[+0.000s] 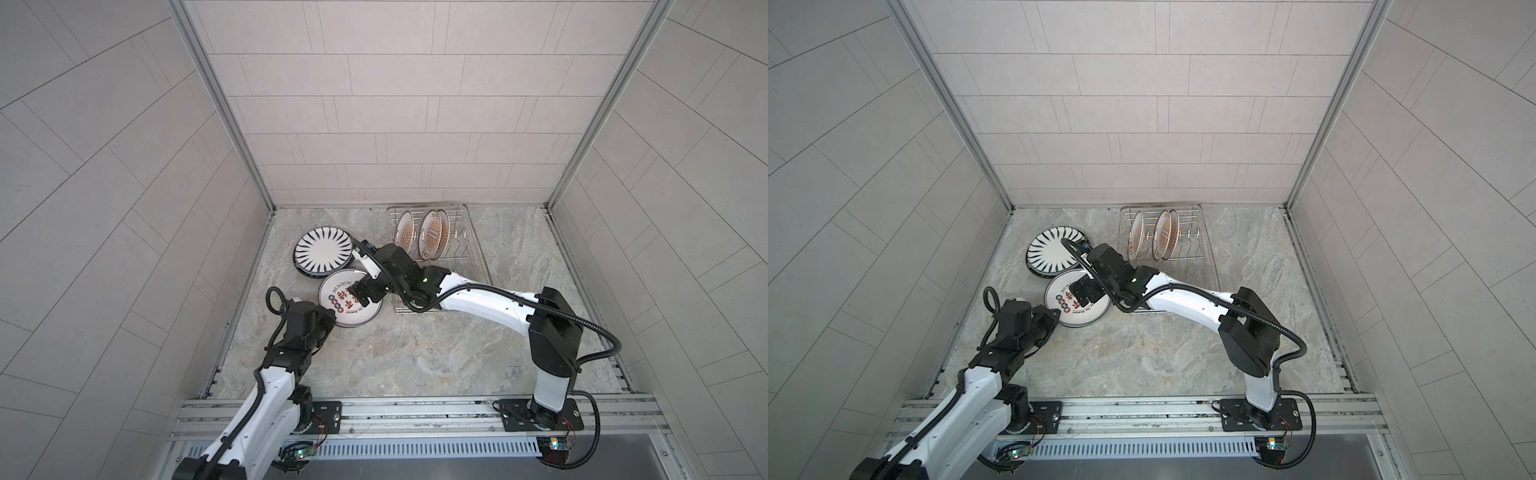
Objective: Unload the plates from the dish rack
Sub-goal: 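Lower the sunburst plate onto the red-text plate with the left gripper, then open the left gripper and withdraw both grippers from the stack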
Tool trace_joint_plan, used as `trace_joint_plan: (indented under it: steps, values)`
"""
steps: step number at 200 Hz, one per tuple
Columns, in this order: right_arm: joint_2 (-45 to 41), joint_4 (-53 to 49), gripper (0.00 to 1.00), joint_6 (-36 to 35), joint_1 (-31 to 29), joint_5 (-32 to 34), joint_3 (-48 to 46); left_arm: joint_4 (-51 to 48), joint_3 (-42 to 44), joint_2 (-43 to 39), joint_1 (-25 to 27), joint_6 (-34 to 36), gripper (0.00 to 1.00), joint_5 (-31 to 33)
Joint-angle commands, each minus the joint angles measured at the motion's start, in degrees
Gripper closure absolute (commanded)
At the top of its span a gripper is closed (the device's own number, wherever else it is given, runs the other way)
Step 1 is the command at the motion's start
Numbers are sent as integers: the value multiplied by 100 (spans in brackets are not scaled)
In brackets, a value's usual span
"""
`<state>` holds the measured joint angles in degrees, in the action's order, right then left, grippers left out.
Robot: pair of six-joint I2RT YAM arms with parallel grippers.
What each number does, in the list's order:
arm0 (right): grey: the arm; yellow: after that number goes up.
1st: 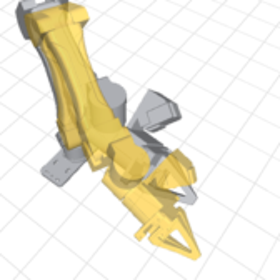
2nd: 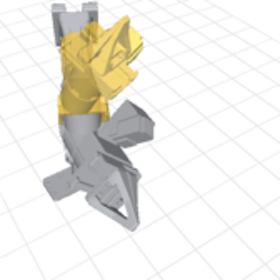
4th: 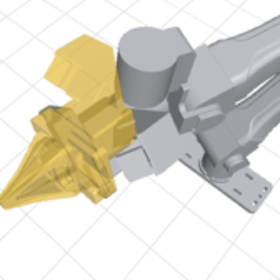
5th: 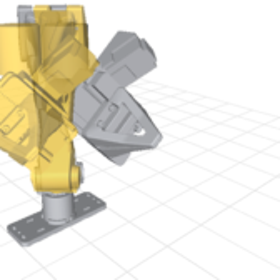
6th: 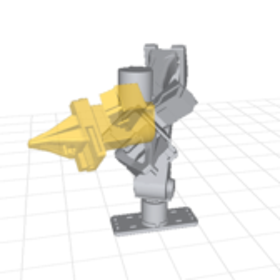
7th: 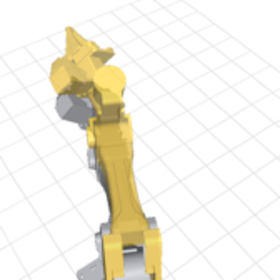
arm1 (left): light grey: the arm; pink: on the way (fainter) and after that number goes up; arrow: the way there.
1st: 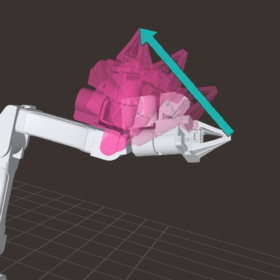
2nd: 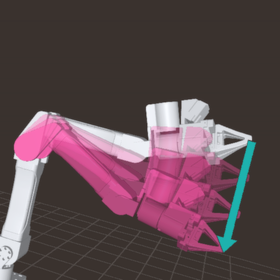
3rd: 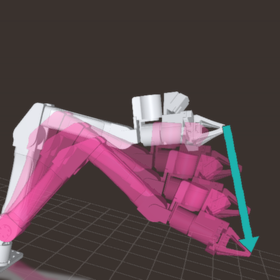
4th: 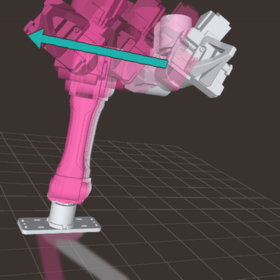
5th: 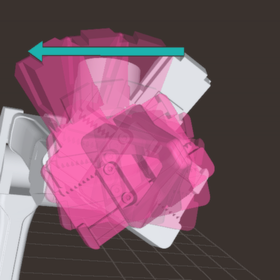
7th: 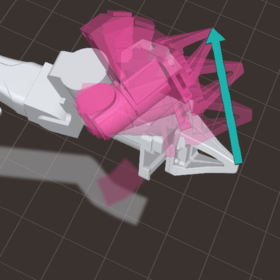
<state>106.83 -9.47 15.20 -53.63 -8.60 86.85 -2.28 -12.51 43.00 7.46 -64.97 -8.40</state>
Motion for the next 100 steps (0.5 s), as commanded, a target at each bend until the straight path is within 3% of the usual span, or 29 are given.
trace_joint_plan:
  steps: [1, 38, 100]
  values:
    - [131, -291, 4, -17, -34, 43, 217, 603, 7, 298, -53, -32, 100, -119]
    - [157, -318, 5, -21, -34, 143, 223, 809, 37, 610, -54, -57, 100, -77]
    - [62, -338, 5, -44, -34, 253, 126, 775, 21, 746, -59, -17, 81, 126]
